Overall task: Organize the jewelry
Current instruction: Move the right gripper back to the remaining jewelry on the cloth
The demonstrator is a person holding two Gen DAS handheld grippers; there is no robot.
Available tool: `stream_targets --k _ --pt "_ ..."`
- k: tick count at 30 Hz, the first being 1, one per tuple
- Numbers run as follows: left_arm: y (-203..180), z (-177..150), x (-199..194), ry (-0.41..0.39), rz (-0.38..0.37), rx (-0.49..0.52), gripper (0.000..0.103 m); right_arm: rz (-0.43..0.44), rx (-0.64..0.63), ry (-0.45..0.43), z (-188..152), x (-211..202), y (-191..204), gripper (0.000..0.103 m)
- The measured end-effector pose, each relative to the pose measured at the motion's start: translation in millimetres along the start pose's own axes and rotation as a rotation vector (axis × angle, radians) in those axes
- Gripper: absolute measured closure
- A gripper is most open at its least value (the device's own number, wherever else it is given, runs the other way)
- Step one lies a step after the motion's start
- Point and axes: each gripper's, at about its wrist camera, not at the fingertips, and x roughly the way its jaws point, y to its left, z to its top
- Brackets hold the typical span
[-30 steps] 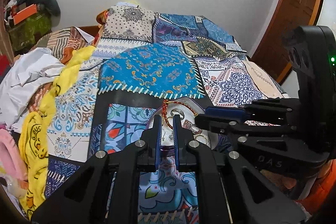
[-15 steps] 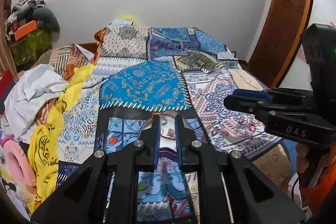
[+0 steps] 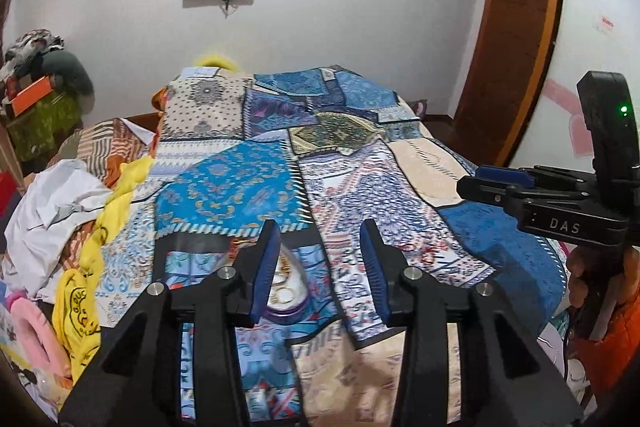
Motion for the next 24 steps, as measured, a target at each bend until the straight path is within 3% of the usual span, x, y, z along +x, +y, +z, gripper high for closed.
stream_targets --k 8,17,24 --pt "-30.3 -4.2 31.4 0.059 -0.058 0.028 0.061 -0.046 0.059 0.052 -23.3 -3.8 -36.4 0.063" --pt "-51.5 -28.5 79.0 0.199 -0.112 0.046 0.061 -0.030 0.061 0.136 -45.3 13.6 -47.6 0.063" --pt "-59.8 -39.2 102.9 0.249 -0.132 0.069 0.079 0.009 0.048 0.179 -52.2 30.6 -43.5 0.063"
